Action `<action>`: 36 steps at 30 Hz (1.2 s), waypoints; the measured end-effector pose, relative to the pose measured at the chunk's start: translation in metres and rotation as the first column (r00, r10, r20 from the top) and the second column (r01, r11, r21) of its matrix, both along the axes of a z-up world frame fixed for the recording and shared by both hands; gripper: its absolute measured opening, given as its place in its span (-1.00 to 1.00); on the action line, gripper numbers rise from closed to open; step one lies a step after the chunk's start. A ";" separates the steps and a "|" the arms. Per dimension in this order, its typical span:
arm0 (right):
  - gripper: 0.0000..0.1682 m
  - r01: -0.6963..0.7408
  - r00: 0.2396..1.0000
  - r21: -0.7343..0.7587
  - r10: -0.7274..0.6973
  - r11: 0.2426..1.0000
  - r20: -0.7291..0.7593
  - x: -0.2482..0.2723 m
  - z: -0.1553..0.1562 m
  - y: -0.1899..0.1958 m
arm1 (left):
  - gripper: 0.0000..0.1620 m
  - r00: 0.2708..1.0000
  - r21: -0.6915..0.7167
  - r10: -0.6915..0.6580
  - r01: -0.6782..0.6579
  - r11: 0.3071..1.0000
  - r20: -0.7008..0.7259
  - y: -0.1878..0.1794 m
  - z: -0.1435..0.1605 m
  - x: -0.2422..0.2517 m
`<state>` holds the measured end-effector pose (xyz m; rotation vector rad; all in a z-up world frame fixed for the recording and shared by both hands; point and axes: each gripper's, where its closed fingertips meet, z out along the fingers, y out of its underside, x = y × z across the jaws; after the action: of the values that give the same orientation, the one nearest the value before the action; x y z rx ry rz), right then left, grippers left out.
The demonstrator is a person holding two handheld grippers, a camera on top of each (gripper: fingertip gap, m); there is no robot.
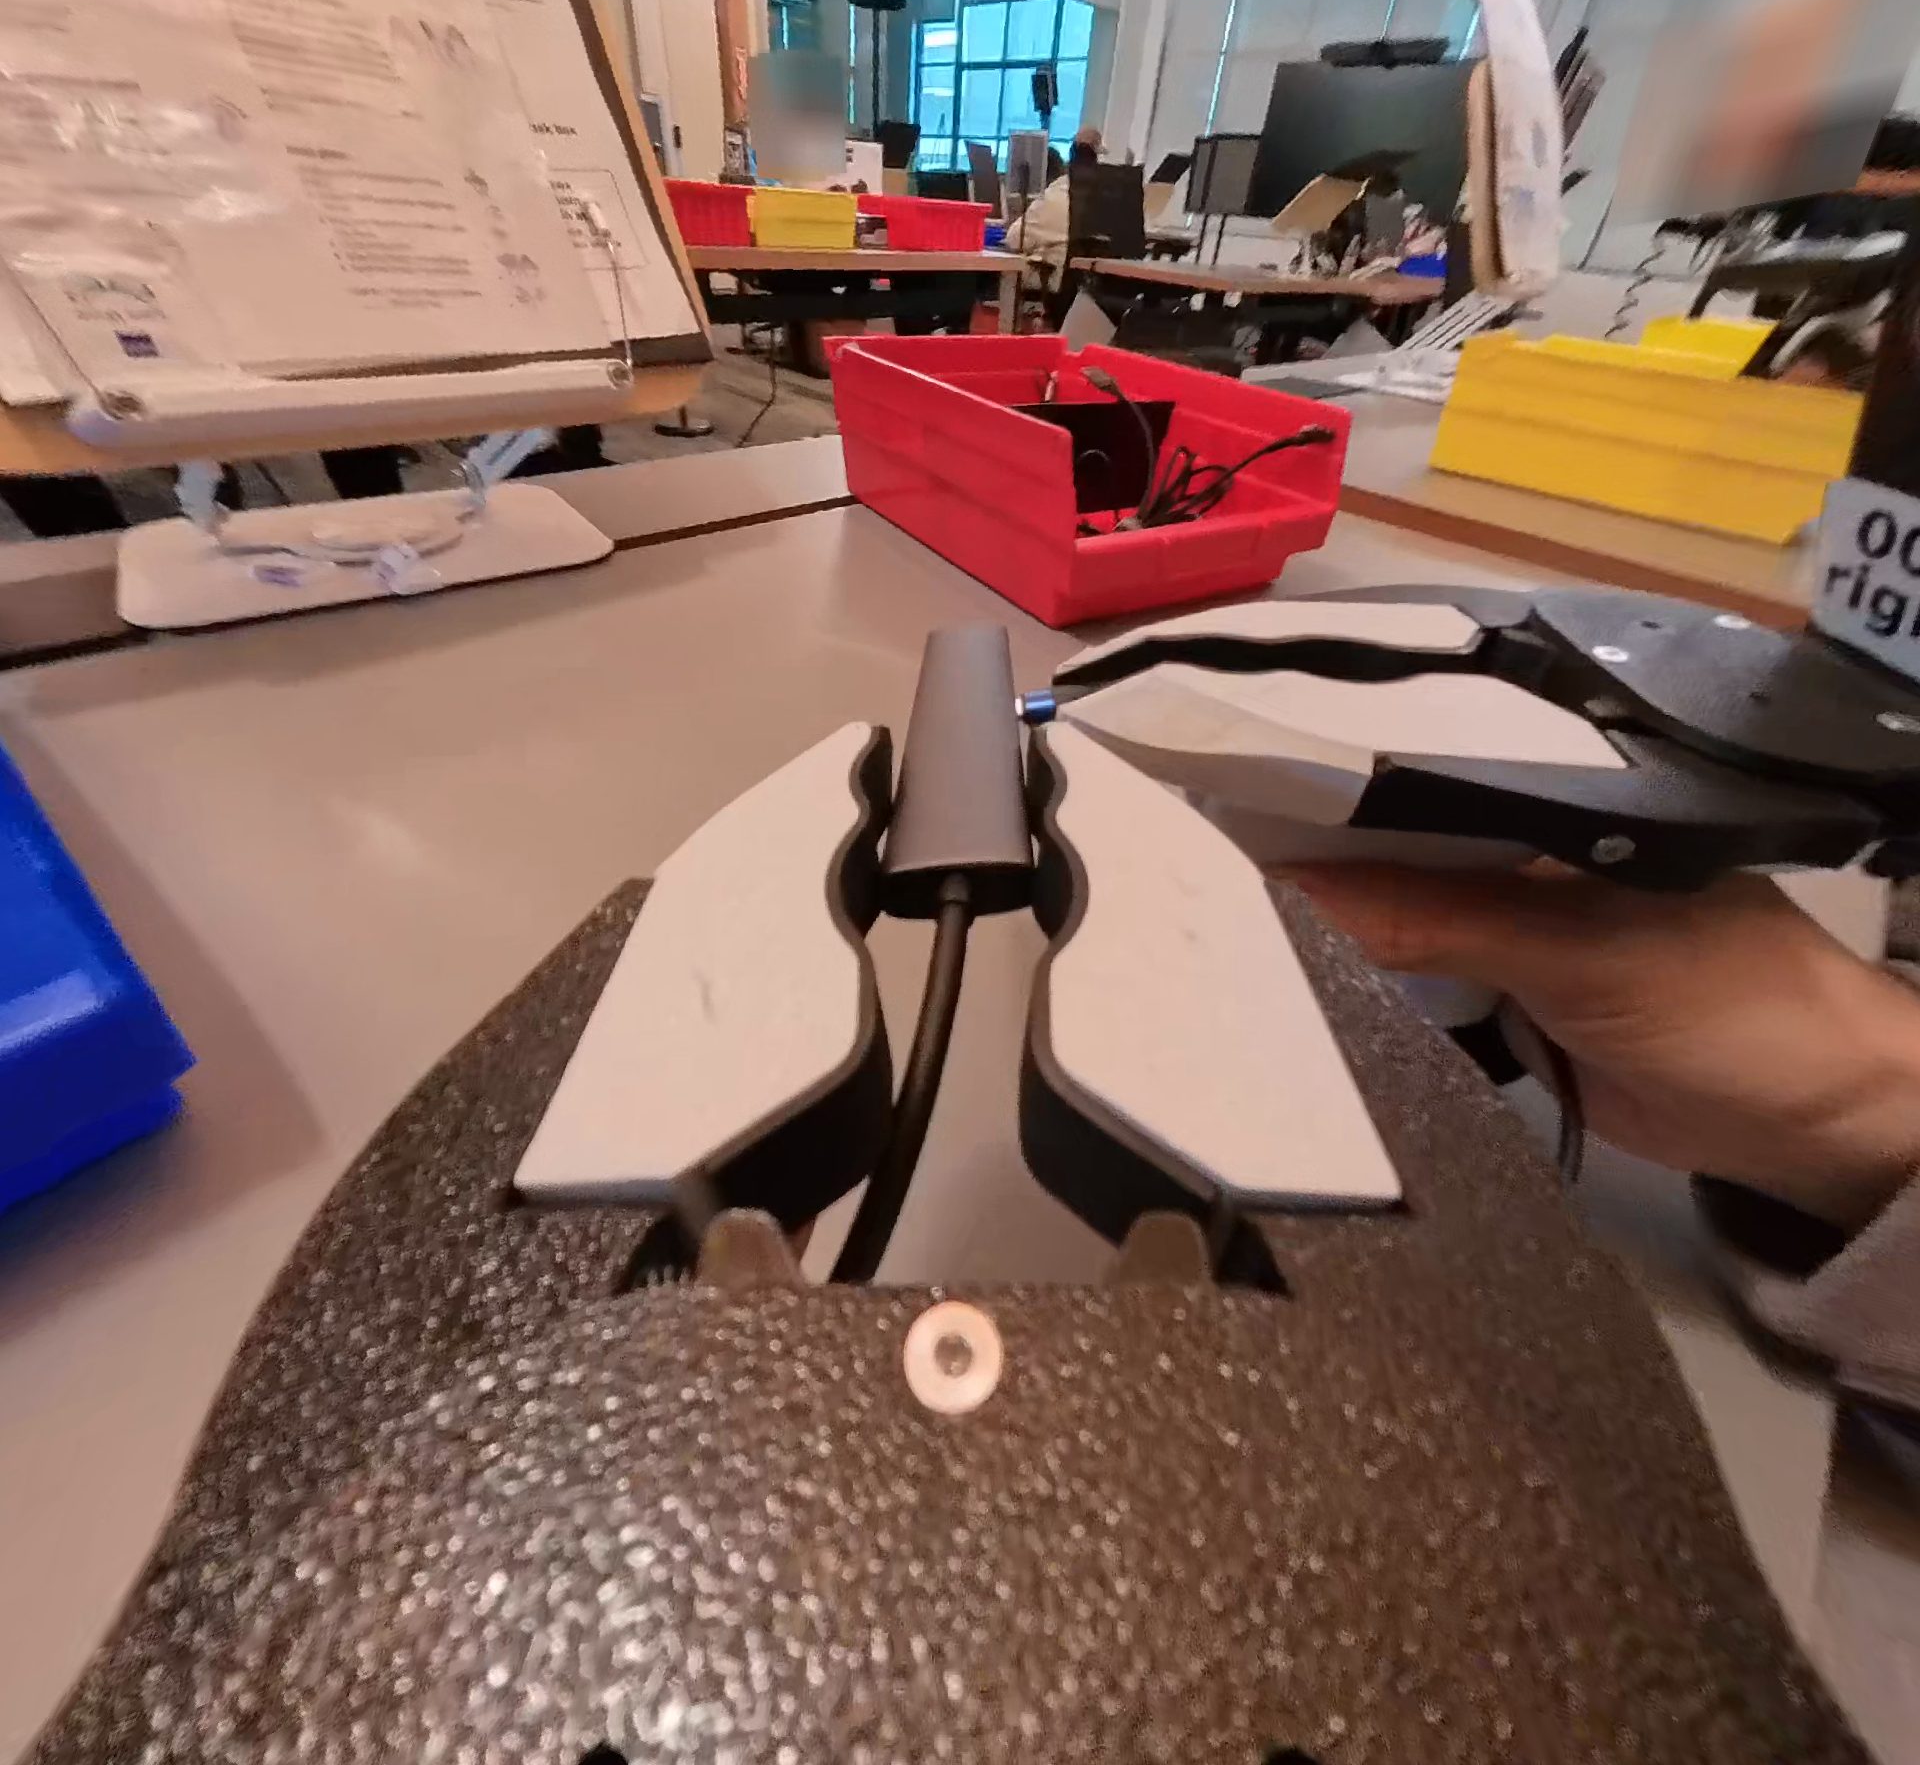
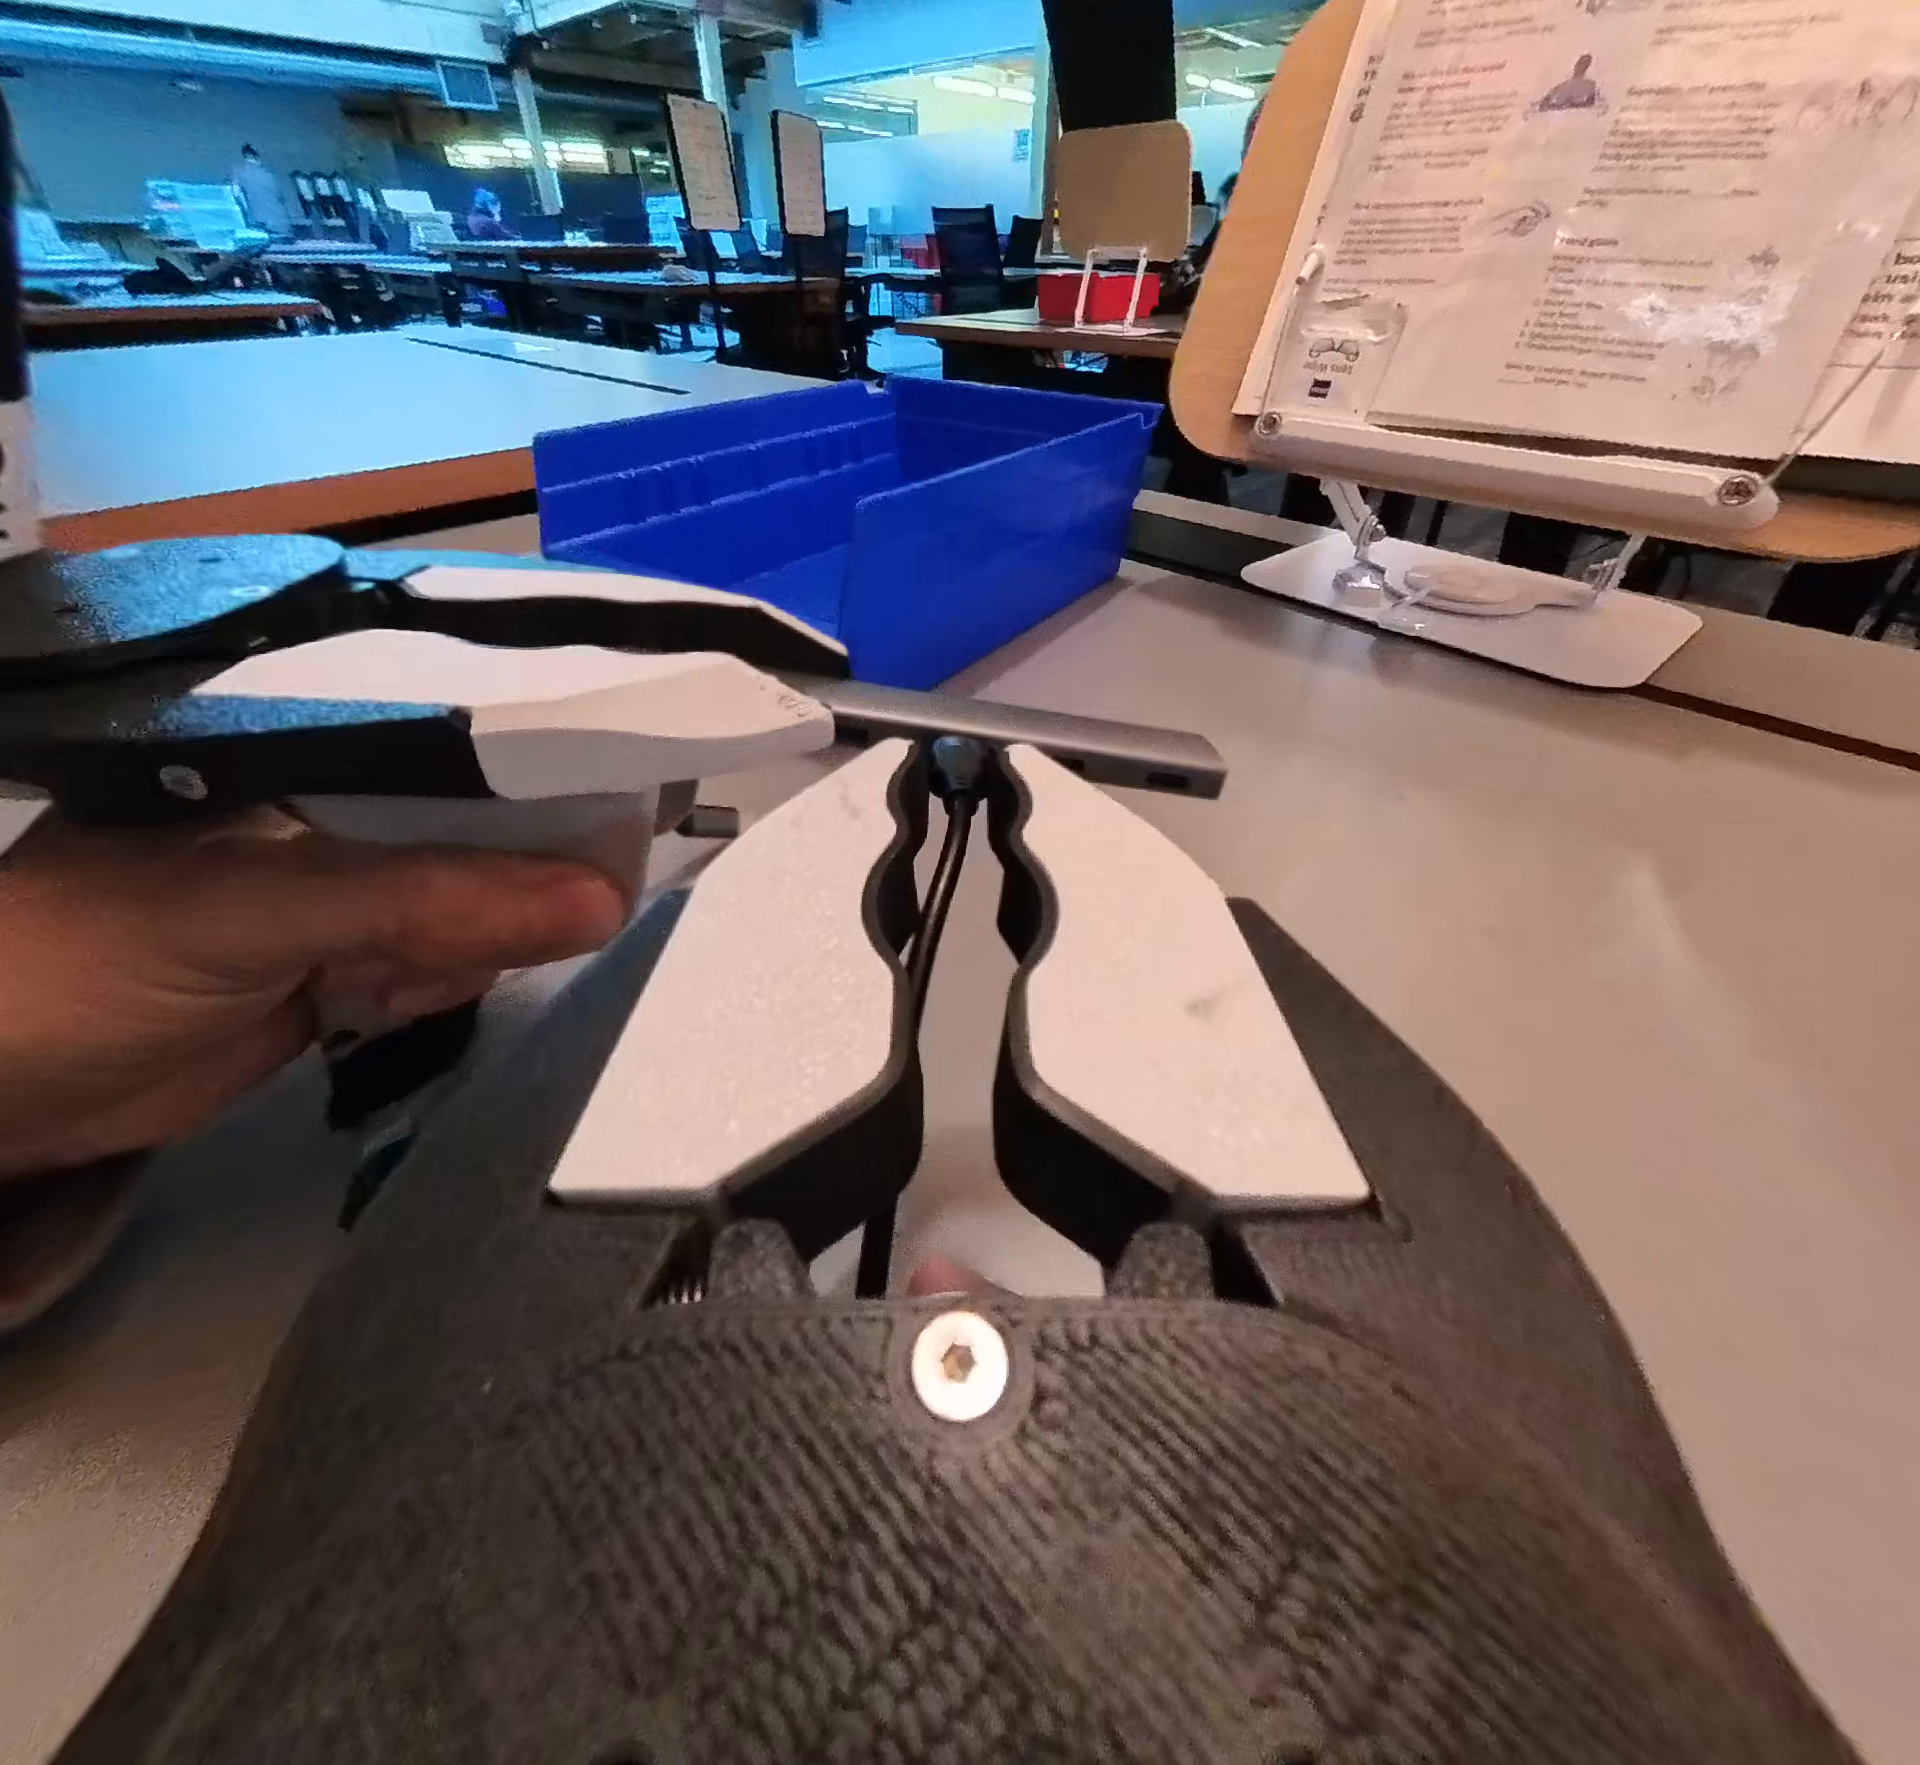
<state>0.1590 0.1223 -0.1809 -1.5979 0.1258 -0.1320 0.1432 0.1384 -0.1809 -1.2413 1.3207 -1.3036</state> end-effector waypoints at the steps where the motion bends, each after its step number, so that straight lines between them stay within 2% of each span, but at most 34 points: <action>1: -0.87 0.004 1.000 -0.004 -0.004 1.000 0.010 0.000 0.001 0.000 | -0.69 1.000 -0.034 -0.010 0.010 0.999 0.003 0.000 0.000 0.000; 6: -0.87 0.018 0.998 -0.014 -0.017 1.000 0.064 0.000 0.004 0.000 | -0.69 0.999 -0.094 -0.051 0.051 0.994 0.005 -0.002 -0.001 0.001; 9: -0.87 0.027 0.997 0.032 -0.029 0.999 0.077 0.003 0.016 -0.002 | -0.69 0.996 -0.065 -0.056 0.052 0.997 -0.063 -0.005 -0.014 0.004; 11: -0.87 -0.002 0.994 0.007 0.001 1.000 0.112 -0.002 0.017 -0.001 | -0.70 0.998 -0.155 -0.023 0.032 0.987 0.061 -0.002 0.008 -0.002; 12: -0.87 0.010 0.995 0.034 -0.014 0.999 0.102 -0.002 0.021 -0.002 | -0.69 0.998 -0.162 -0.033 0.042 0.986 0.059 -0.003 0.012 -0.002; 14: -0.87 0.009 0.997 0.053 -0.013 0.999 0.082 0.000 0.025 -0.004 | -0.69 0.998 -0.102 -0.055 0.059 0.993 0.041 -0.006 0.009 -0.001; 20: -0.87 0.000 0.998 0.063 -0.004 0.998 0.056 0.000 0.020 -0.004 | -0.69 0.997 -0.118 -0.046 0.052 0.992 0.058 -0.005 0.005 -0.001; 28: -0.86 0.024 0.999 -0.012 -0.024 1.000 -0.025 0.001 0.012 -0.003 | -0.69 0.999 -0.049 0.035 -0.034 0.998 0.017 0.000 0.002 -0.002; 32: -0.86 0.028 0.999 -0.061 -0.026 0.998 0.023 0.002 0.012 -0.010 | -0.69 0.999 0.013 0.038 -0.038 0.999 0.011 -0.006 0.003 -0.001; 34: -0.86 0.062 0.997 -0.065 -0.059 0.996 0.048 0.011 0.016 -0.025 | -0.69 0.975 0.000 0.220 -0.221 0.975 0.019 0.032 0.004 -0.007; 36: -0.86 0.111 0.994 -0.073 -0.112 0.991 -0.007 0.033 0.013 -0.051 | -0.69 0.969 -0.113 0.242 -0.235 0.965 0.055 0.076 0.017 -0.024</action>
<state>0.1919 0.0715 -0.1675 -1.6643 0.2219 -0.2166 0.1197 0.2144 -0.1636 -1.3707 1.0291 -1.2441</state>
